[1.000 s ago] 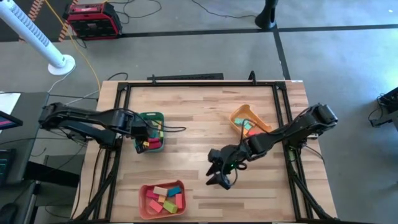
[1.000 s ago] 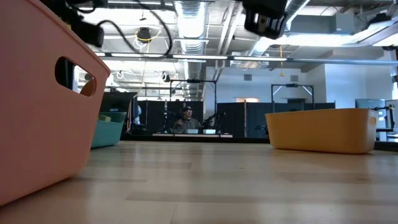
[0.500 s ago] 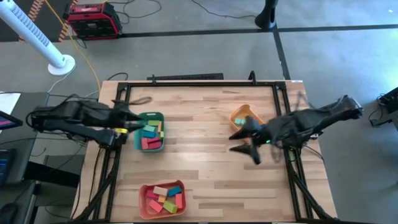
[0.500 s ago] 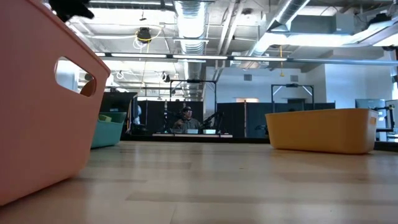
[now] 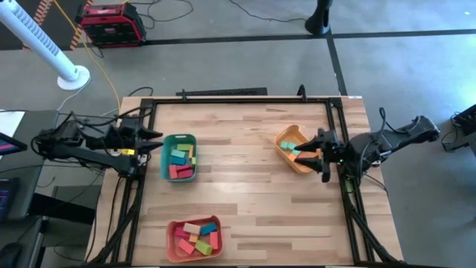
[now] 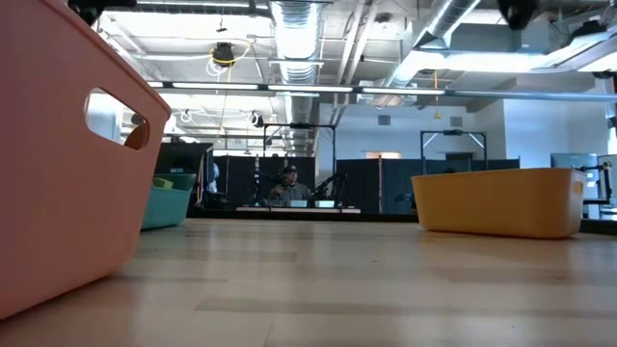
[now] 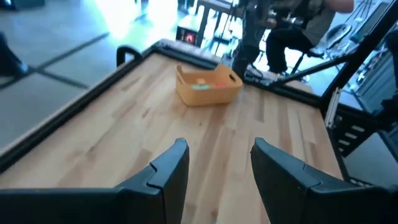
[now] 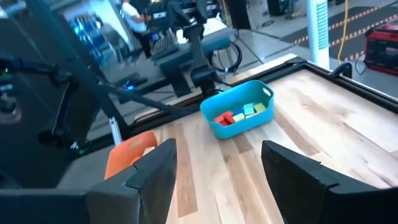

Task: Sort blocks by size
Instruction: Return to Home Position

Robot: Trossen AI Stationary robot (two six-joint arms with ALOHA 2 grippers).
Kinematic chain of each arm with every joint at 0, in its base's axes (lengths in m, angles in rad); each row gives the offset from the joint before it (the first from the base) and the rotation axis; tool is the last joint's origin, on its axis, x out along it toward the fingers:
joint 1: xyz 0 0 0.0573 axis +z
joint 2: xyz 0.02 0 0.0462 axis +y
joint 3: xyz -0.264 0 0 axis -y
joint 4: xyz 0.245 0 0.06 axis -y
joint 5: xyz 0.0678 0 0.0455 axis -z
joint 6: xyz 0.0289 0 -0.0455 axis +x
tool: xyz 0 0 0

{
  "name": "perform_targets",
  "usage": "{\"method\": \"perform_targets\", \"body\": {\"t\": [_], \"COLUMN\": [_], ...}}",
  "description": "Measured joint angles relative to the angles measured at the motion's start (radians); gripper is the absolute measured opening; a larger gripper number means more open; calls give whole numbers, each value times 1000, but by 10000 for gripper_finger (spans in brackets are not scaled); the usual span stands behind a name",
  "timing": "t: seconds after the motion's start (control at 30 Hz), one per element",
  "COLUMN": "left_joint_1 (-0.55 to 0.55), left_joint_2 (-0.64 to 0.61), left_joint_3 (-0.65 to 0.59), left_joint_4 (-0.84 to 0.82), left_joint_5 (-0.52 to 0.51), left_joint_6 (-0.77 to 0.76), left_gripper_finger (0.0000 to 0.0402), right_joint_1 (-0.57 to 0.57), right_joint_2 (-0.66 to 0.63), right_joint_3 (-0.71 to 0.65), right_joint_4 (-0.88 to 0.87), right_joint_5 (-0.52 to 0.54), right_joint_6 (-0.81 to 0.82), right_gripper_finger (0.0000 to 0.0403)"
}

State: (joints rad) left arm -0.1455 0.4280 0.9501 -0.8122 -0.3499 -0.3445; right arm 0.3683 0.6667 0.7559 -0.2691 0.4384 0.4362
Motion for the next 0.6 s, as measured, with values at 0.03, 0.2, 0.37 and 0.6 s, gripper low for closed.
{"method": "perform_targets", "body": {"t": [0.03, 0.2, 0.37, 0.6], "left_joint_1": [0, 0, 0, 0], "left_joint_2": [-4, -27, -66, -225], "left_joint_3": [-15, -115, -258, -492], "left_joint_4": [27, 126, 222, 526], "left_joint_5": [-3, -8, 1, 5], "left_joint_6": [12, 30, 3, -4], "left_gripper_finger": [165, 161, 160, 159], "right_joint_1": [-5, -37, -65, -90], "right_joint_2": [-24, -115, -170, -218], "right_joint_3": [-43, -254, -414, -561], "right_joint_4": [34, 216, 359, 497], "right_joint_5": [3, 6, 6, 7], "right_joint_6": [1, 29, 68, 73], "right_gripper_finger": [260, 260, 260, 260]}}
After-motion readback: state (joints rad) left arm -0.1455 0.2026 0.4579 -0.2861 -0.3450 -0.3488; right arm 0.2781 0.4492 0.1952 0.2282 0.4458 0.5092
